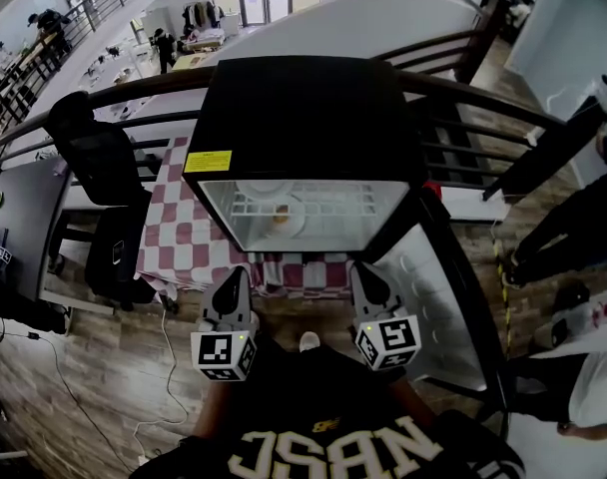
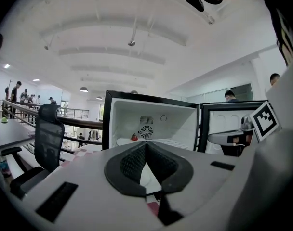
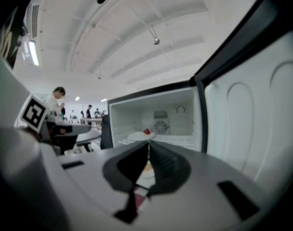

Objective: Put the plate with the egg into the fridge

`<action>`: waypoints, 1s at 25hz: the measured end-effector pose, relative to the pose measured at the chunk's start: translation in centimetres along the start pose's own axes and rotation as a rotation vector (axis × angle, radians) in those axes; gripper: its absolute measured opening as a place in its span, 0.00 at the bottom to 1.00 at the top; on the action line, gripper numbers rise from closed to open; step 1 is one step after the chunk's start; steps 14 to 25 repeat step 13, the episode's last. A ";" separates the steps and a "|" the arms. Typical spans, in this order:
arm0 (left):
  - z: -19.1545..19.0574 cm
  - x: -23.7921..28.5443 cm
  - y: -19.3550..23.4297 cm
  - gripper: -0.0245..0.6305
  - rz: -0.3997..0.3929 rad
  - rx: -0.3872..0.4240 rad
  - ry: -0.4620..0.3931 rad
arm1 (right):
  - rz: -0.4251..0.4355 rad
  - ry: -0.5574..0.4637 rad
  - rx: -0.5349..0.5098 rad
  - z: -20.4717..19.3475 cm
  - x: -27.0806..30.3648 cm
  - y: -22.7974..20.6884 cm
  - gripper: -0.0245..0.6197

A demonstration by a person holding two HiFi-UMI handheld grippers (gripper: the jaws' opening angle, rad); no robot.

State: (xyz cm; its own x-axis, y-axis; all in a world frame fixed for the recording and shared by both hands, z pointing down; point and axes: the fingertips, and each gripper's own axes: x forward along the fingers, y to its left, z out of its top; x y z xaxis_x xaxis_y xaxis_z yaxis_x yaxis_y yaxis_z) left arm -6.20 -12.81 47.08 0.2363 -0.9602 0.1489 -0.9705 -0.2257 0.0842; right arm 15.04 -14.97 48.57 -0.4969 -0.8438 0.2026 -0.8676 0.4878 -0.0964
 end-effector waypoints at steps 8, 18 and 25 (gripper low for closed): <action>-0.2 0.5 -1.2 0.07 -0.033 -0.012 0.004 | -0.001 0.007 -0.003 -0.5 0.3 0.3 0.07; -0.8 0.6 -2.3 0.07 -0.053 -0.023 0.011 | 0.015 0.013 -0.009 -1.0 0.5 0.8 0.07; -0.8 0.6 -2.3 0.07 -0.053 -0.023 0.011 | 0.015 0.013 -0.009 -1.0 0.5 0.8 0.07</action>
